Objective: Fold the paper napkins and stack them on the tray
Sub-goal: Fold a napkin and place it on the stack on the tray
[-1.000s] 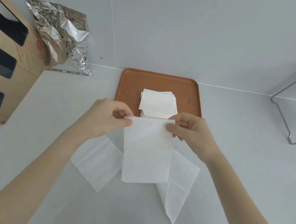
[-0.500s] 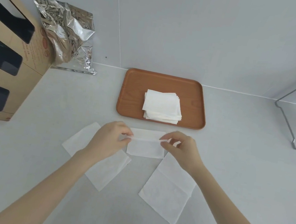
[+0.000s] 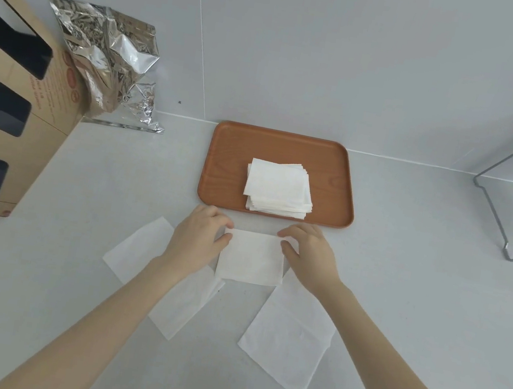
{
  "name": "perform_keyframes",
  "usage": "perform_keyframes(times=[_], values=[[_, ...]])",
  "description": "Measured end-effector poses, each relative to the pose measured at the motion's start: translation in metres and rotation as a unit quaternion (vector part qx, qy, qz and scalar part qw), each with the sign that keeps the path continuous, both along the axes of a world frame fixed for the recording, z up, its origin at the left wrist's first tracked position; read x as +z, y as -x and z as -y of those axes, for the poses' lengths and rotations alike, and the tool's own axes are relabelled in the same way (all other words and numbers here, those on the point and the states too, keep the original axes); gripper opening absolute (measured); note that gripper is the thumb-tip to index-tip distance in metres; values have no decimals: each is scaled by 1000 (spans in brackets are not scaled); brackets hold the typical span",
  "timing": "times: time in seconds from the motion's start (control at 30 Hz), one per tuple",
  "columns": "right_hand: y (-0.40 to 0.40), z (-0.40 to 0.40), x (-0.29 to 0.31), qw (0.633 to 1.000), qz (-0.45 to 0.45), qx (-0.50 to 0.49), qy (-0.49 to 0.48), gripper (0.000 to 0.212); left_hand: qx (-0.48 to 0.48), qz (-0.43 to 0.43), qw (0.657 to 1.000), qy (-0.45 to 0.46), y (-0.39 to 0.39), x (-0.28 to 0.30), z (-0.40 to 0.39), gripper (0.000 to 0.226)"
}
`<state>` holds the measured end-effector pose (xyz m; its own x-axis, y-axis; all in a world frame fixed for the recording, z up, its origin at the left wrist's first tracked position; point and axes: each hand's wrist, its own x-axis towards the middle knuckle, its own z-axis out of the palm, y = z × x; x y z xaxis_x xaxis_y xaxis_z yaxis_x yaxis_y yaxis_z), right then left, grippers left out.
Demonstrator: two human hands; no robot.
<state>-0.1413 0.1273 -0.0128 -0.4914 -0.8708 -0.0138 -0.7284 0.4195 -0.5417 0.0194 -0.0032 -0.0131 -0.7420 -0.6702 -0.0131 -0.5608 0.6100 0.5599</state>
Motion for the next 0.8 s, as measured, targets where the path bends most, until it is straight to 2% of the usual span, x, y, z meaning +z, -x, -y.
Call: perform_keyframes(times=[0.17, 0.3, 0.37, 0.4, 0.47, 0.57, 0.63, 0.8], values=[[2, 13, -11, 998, -6, -15, -55, 22, -1, 39, 999, 7, 17, -13, 3, 22], [7, 12, -13, 997, 58, -23, -49, 10, -12, 42, 999, -22, 18, -14, 7, 9], [13, 11, -6, 990, 132, -42, -20, 5, -4, 6, 996, -93, 19, -7, 11, 4], [17, 11, 1, 982, 180, -58, -1, 7, 10, -21, 989, -146, 19, -1, 14, 9], [25, 12, 17, 957, 274, -82, 42, 12, 34, -77, 965, -248, 21, 15, 24, 19], [38, 24, 38, 925, 354, -92, 105, 13, 49, -155, 930, -329, 31, 33, 41, 19], [50, 36, 46, 915, 368, -106, 129, 11, 52, -180, 920, -343, 43, 43, 53, 17], [80, 67, 42, 917, 356, -139, 118, 7, 81, -169, 931, -312, 79, 49, 80, 12]])
